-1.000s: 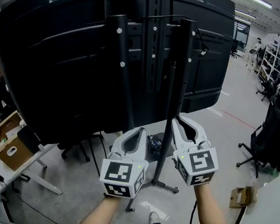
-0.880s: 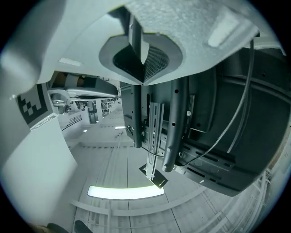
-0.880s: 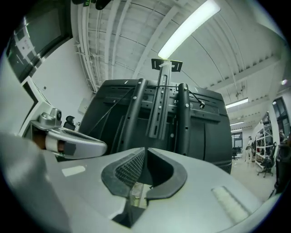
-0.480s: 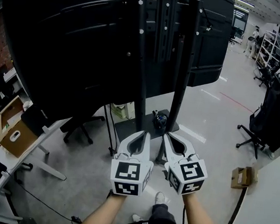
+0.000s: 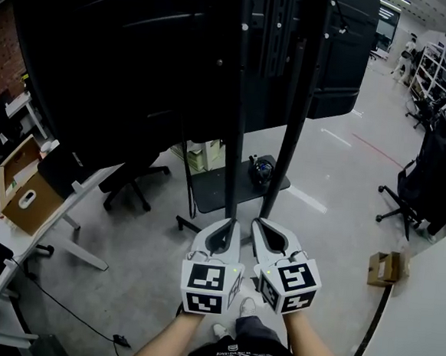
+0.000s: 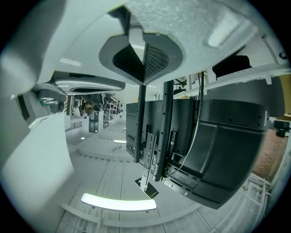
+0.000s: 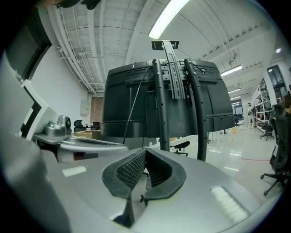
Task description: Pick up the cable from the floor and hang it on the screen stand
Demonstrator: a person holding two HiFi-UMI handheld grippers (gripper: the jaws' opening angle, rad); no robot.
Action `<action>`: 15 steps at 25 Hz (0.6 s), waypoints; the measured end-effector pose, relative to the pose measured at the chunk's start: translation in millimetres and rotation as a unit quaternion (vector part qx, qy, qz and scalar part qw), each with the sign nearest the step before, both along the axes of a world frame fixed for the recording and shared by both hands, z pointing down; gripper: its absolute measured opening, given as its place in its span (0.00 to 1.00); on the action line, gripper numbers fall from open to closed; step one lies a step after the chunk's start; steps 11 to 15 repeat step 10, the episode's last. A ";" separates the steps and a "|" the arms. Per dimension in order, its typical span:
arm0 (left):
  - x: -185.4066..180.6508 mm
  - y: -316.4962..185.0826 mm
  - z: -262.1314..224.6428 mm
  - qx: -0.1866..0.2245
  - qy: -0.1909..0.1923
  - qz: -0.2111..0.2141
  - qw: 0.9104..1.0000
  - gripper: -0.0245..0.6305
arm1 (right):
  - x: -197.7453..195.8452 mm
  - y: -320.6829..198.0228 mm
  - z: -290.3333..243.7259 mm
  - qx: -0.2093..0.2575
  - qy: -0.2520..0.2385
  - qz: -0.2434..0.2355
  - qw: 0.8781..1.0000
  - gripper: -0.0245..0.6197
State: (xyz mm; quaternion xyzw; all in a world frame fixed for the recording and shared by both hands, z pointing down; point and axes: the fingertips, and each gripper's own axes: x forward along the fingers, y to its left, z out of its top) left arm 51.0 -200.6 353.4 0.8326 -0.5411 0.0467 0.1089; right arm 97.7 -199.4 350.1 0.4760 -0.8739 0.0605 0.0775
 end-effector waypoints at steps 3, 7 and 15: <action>-5.8 6.6 1.4 -0.002 0.010 -0.004 1.000 0.03 | -6.5 8.2 1.7 -0.003 0.007 -0.007 1.000 0.05; -11.3 12.2 0.9 -0.002 0.018 -0.006 1.000 0.03 | -12.5 13.5 2.3 -0.004 0.010 -0.011 1.000 0.05; -15.8 14.3 3.3 -0.005 0.018 -0.009 1.000 0.03 | -18.9 16.6 4.1 -0.007 0.012 -0.017 1.000 0.05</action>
